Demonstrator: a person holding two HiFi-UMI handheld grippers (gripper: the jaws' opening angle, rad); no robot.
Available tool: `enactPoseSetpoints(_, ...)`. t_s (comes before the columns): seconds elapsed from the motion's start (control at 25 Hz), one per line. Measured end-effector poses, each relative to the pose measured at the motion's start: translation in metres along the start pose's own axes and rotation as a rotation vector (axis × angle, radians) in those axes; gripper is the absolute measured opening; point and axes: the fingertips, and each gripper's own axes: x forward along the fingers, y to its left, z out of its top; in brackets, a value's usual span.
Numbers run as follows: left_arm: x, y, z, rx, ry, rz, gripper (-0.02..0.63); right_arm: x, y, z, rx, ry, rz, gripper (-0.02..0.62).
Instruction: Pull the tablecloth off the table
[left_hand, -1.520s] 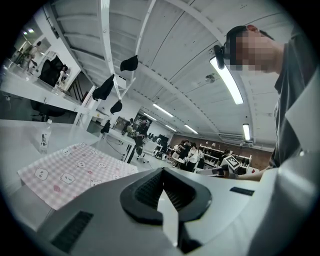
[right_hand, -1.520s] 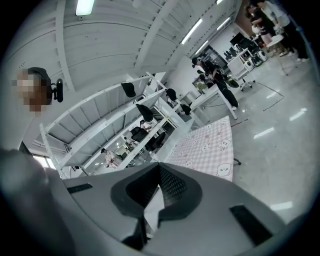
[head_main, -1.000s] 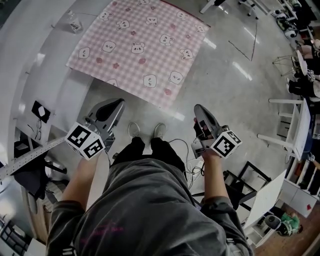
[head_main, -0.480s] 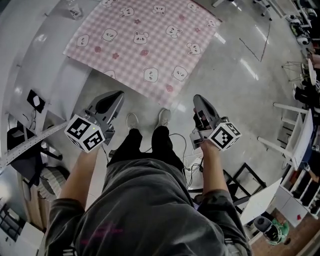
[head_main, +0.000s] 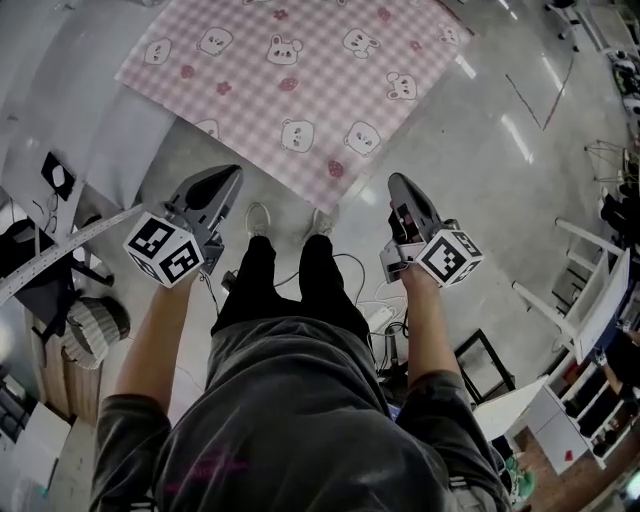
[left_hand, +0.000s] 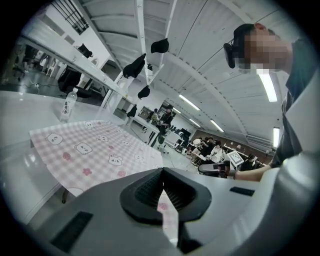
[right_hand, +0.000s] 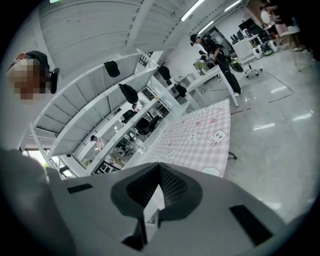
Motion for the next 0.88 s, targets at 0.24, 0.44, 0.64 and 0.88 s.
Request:
enactPoseSetpoints(0.24, 0.027, 0.018, -0.031, -0.045, 0.02, 0.058, 0.002, 0.019, -0.042, -0.004, 0.029, 0.054, -0.002, 0.002)
enactPoseSetpoints(0.44, 0.038, 0.023, -0.056, -0.076, 0.037, 0.094, 0.002, 0.027, -0.071, -0.013, 0.035, 0.103, -0.005, 0.003)
enactPoseSetpoints(0.64, 0.043, 0.038, -0.079, -0.107, 0.054, 0.139, 0.002, 0.039, -0.093, -0.022, 0.048, 0.136, -0.003, 0.003)
enactPoseSetpoints(0.88, 0.048, 0.057, -0.114, -0.181, 0.063, 0.182, 0.006, 0.05, -0.12, -0.043, 0.058, 0.19, -0.012, 0.003)
